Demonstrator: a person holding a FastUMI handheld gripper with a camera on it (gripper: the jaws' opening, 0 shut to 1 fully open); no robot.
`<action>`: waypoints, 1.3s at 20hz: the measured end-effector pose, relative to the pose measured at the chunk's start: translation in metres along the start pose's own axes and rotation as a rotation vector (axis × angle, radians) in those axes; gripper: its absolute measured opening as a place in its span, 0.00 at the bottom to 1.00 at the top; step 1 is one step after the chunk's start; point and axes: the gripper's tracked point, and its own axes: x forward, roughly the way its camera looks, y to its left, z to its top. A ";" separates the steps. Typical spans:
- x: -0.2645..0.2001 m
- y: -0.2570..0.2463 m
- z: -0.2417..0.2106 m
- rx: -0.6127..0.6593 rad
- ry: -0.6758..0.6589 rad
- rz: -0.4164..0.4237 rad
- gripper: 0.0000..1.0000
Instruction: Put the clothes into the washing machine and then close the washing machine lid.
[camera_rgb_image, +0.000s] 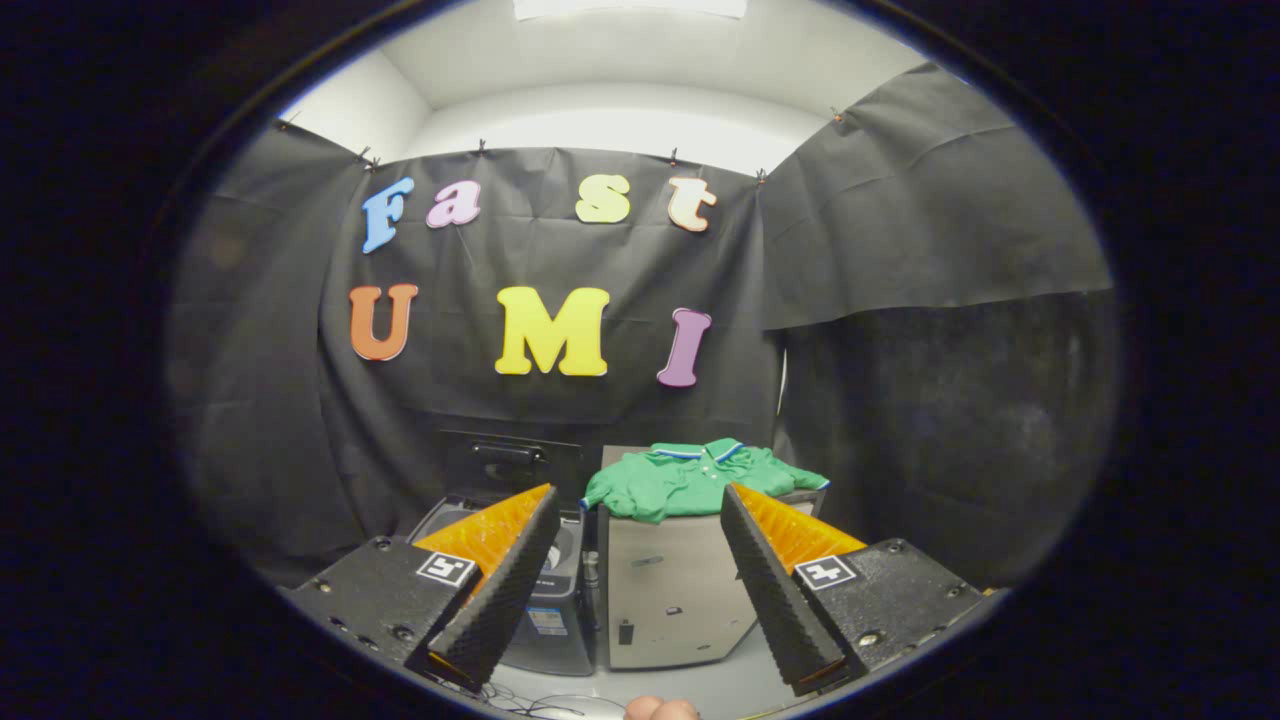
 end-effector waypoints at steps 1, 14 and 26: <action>0.009 -0.006 0.006 -0.005 -0.008 -0.006 1.00; 0.257 -0.073 -0.017 -0.091 0.216 0.035 1.00; 0.385 -0.101 -0.102 -0.097 0.601 0.105 1.00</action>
